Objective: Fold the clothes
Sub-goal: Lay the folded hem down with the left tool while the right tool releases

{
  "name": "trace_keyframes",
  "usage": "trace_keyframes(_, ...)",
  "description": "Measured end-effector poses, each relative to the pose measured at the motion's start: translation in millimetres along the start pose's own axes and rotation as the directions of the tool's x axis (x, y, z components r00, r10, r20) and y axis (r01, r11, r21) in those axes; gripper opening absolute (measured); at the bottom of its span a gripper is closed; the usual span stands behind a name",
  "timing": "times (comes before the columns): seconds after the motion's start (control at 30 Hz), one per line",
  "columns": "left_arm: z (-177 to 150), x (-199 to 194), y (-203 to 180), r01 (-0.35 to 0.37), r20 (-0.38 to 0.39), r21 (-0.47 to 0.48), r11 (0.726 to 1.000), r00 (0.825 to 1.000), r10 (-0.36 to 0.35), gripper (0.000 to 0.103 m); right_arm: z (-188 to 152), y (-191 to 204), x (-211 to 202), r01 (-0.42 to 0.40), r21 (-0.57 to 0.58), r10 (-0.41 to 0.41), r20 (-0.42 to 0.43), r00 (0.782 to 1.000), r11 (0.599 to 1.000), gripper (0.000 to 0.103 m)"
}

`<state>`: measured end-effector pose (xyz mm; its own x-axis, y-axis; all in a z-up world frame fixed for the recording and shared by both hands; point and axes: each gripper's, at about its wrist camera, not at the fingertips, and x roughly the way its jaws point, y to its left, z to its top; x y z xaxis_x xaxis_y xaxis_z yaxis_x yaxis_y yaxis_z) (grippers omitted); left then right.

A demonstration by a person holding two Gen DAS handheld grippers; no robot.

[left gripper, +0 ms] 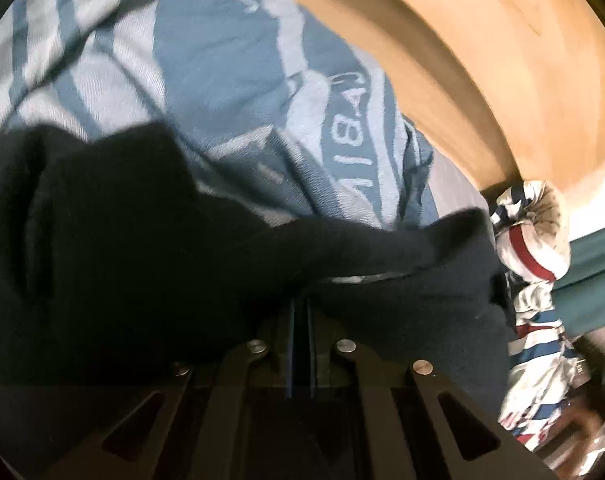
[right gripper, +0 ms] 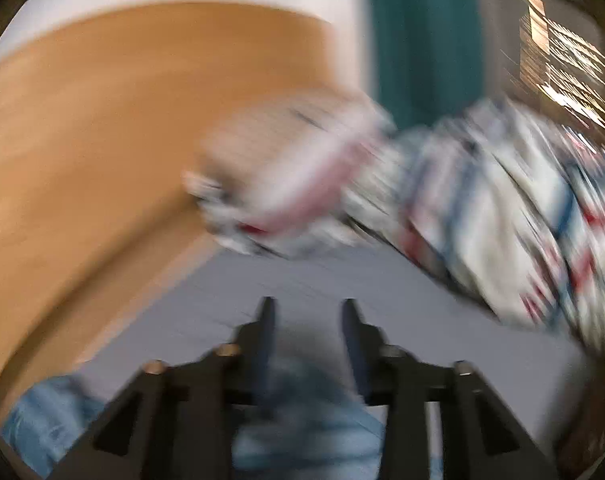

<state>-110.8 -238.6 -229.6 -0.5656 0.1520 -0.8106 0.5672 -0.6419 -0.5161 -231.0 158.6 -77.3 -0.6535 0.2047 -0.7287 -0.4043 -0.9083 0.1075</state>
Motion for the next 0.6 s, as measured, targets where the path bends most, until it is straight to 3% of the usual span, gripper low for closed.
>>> trace_keyframes(0.07,-0.8,0.9,-0.6,-0.008,-0.004,0.014,1.0,1.0,0.008,0.005,-15.1,-6.4,31.9,-0.107,-0.043,0.096,-0.209,0.973,0.993,0.042)
trace_keyframes(0.1,-1.5,1.2,-1.9,-0.016,-0.004,0.026,1.0,1.0,0.016,0.005,-22.5,0.3,33.9,-0.149,-0.094,0.123,-0.24,0.963,0.984,0.042)
trace_keyframes(0.17,-2.8,0.2,-2.1,-0.019,-0.007,0.032,0.999,1.0,0.019,0.005,-36.6,31.4,22.5,-0.209,-0.28,0.157,-0.196,0.968,0.937,0.043)
trace_keyframes(0.2,-3.4,-0.7,-1.8,-0.017,-0.009,0.03,0.999,1.0,0.017,0.005,-44.2,50.5,13.5,-0.225,-0.392,0.175,-0.158,0.972,0.892,0.052)
trace_keyframes(0.27,-4.1,-2.4,-0.5,-0.009,-0.018,0.026,1.0,1.0,0.009,0.005,-61.3,99.8,-10.8,-0.187,-0.642,0.21,-0.041,0.977,0.743,0.064)
trace_keyframes(0.3,-4.6,-3.0,0.4,-0.007,-0.023,0.025,1.0,1.0,0.008,0.005,-68.6,120.9,-14.8,-0.17,-0.723,0.218,-0.028,0.975,0.669,0.073)
trace_keyframes(0.4,-9.1,-5.4,-0.3,-0.021,-0.039,0.029,0.999,0.999,0.023,0.005,-95.7,182.8,-11.1,-0.133,-0.899,0.203,-0.05,0.978,0.418,0.078)
trace_keyframes(0.5,-13.6,-6.0,-6.1,-0.05,-0.051,0.054,0.997,0.997,0.053,0.005,-115.1,222.4,19.4,-0.101,-0.964,0.093,-0.08,0.992,0.245,0.078)
trace_keyframes(0.6,-14.5,-1.1,-12.2,-0.064,-0.061,0.061,0.996,0.996,0.067,0.005,-127.5,240.2,48.0,-0.104,-0.984,0.017,-0.102,0.995,0.148,0.086)
